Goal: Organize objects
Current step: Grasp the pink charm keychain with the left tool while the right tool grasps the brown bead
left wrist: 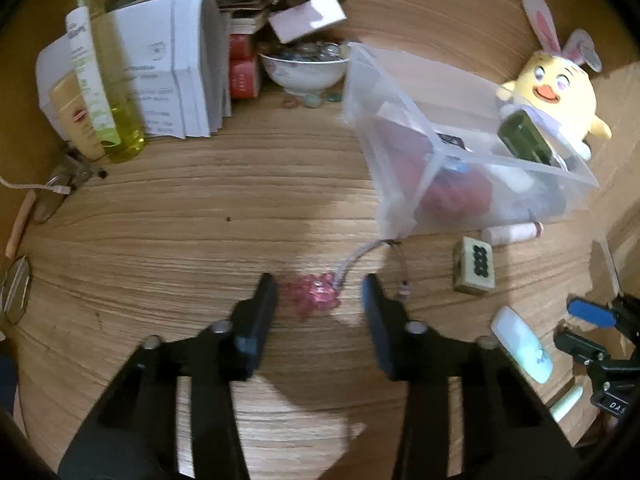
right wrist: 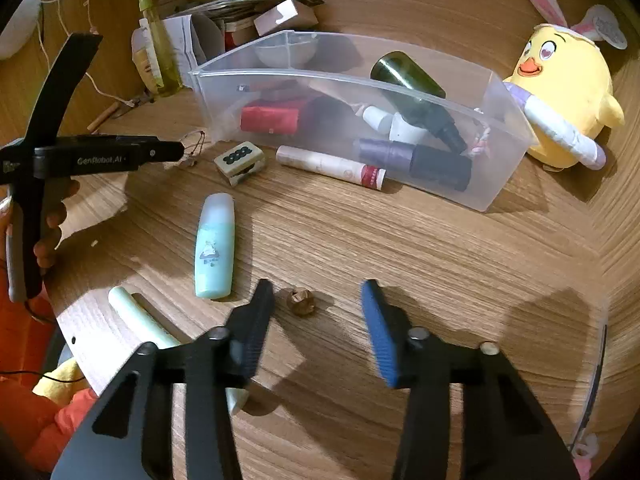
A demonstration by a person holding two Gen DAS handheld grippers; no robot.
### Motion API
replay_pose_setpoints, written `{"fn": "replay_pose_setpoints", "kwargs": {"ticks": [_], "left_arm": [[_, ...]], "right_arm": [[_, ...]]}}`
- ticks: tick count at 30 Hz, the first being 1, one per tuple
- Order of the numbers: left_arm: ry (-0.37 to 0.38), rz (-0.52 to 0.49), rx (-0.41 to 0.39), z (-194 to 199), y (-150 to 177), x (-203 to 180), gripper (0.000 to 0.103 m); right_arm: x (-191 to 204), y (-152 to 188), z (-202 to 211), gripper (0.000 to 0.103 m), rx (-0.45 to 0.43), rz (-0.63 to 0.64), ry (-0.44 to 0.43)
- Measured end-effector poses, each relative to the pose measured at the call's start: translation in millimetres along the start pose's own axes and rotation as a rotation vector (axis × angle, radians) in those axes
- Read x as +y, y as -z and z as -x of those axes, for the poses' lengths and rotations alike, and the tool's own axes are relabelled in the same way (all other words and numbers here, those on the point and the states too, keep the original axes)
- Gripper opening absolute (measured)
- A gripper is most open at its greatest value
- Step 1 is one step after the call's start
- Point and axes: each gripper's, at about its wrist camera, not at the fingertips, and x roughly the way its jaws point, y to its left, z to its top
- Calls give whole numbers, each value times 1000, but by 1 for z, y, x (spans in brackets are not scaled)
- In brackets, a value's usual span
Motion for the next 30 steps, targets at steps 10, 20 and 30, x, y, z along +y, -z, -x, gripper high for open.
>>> {"fn": "replay_pose_setpoints", "kwargs": {"ticks": [10,20,30], "left_arm": [[-4,12,-22,4,2,1,24],[26,20,-115,39,-4,-7,24],[52,8,-211,73,-15,-20,24]], "right_arm": [[-2,0,2,12,-41,-2,12],[-14,-17,14,12,-99,-31,27],[-19,-41,26,12,-173,-30,18]]}}
